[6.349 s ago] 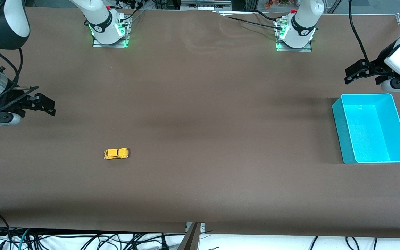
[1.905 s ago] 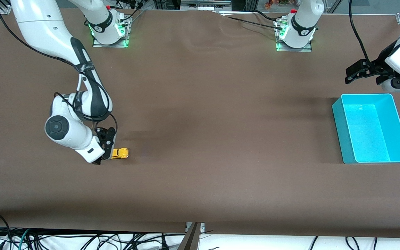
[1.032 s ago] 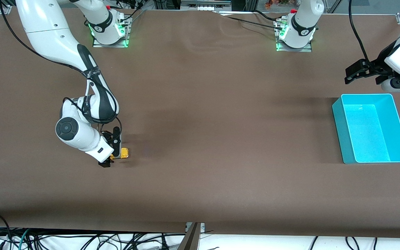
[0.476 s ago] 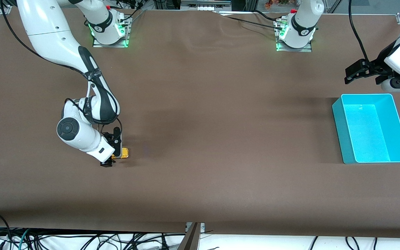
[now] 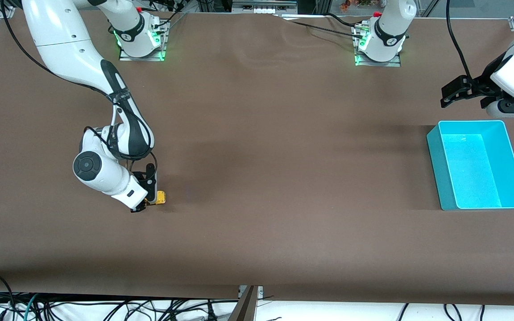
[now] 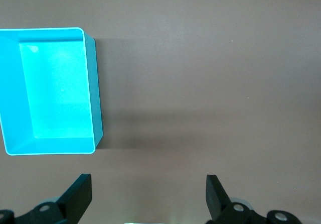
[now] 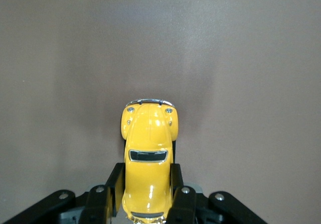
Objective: Wind and store yellow beetle car
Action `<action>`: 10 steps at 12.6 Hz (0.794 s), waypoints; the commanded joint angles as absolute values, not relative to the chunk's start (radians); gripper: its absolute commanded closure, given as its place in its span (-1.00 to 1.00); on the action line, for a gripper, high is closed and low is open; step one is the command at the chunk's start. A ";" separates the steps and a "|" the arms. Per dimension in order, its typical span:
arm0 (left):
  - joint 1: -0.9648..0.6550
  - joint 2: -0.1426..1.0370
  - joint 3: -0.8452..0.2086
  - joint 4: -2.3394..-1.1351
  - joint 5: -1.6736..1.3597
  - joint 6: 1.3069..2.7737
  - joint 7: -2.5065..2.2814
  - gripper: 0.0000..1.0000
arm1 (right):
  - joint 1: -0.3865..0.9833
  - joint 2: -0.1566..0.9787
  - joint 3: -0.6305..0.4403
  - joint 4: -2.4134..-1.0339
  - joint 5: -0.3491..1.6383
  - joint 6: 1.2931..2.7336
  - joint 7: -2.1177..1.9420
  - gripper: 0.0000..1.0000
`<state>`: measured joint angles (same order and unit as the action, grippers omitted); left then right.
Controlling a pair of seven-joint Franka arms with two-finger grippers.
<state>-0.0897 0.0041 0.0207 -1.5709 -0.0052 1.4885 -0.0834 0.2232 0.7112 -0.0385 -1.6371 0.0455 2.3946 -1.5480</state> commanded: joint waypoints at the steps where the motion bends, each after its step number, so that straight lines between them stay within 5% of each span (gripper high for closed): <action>1: -0.087 0.006 0.028 -1.551 -0.012 1.480 -0.078 -1.00 | 0.210 0.704 -0.028 -1.654 0.078 2.375 -1.559 0.49; 10: -0.063 0.008 -0.011 -1.540 -0.008 1.473 -0.083 -1.00 | 0.091 0.707 -0.028 -1.678 0.083 2.376 -1.682 0.49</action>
